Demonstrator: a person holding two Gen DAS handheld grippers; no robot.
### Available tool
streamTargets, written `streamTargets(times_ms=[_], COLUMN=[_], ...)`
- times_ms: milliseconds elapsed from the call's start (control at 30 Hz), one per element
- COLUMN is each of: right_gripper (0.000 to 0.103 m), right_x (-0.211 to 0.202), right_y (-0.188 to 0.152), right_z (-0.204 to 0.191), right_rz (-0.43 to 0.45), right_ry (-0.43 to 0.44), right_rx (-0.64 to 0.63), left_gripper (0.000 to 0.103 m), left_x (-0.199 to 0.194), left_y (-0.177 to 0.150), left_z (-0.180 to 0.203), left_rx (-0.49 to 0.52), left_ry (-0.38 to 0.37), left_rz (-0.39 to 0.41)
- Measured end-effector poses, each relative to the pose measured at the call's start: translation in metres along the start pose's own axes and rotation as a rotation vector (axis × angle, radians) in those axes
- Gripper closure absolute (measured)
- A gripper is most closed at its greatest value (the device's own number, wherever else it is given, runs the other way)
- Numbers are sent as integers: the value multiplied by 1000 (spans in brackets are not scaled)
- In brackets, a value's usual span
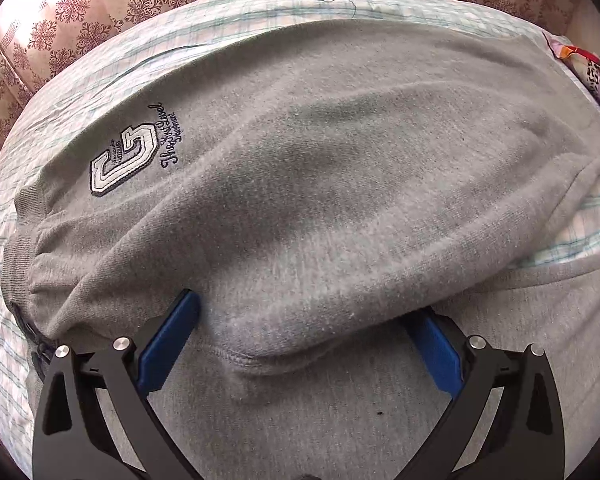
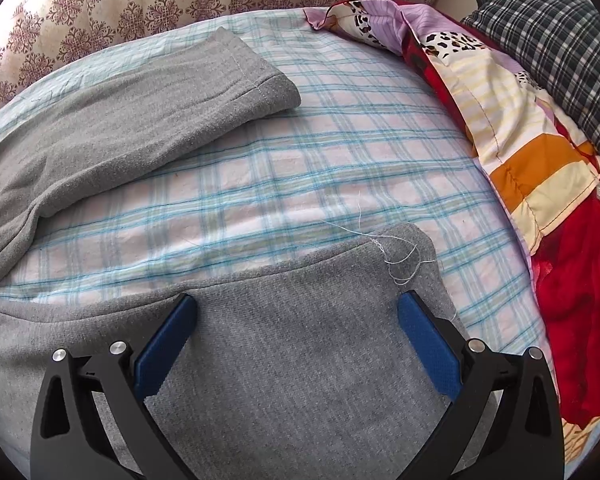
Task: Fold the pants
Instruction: 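Grasp the waistband edge near the G patch with the left gripper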
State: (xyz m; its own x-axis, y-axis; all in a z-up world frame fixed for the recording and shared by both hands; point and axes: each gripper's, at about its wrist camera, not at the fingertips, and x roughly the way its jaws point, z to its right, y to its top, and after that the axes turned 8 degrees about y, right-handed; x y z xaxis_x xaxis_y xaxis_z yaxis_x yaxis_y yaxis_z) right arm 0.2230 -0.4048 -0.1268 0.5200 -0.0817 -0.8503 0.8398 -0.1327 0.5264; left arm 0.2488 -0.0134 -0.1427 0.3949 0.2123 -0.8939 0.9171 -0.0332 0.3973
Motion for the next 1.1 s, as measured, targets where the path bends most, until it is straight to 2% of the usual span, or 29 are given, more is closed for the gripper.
streamTargets(times_ms=[200, 300, 433, 600, 700, 833, 967, 1100], right_gripper=[5, 5, 5, 5, 5, 5, 5, 5], right_x=[-16, -32, -46, -48, -46, -42, -35, -31], right_y=[1, 7, 22, 38, 43, 48, 50, 47], right_z=[-1, -2, -9, -36, -57, -85, -108, -127], right_rz=[-22, 15, 57, 75, 74, 67, 47, 29], right_ry=[2, 4, 8, 44, 69, 103, 129, 147], right_rx=[0, 0, 5, -25, -58, -92, -121, -143], left_gripper=[2, 2, 2, 2, 2, 2, 2, 2], left_x=[-19, -28, -39, -39, -26, -10, 4, 21], left_y=[-8, -9, 4, 30, 55, 67, 79, 87], left_z=[-11, -19, -42, -85, -117, -157, -189, -213], left_rx=[32, 67, 41, -30, -73, -119, -106, -96], left_ry=[-99, -131, -138, -99, -61, -3, 68, 89], left_rz=[-15, 1, 43, 87, 84, 78, 108, 105])
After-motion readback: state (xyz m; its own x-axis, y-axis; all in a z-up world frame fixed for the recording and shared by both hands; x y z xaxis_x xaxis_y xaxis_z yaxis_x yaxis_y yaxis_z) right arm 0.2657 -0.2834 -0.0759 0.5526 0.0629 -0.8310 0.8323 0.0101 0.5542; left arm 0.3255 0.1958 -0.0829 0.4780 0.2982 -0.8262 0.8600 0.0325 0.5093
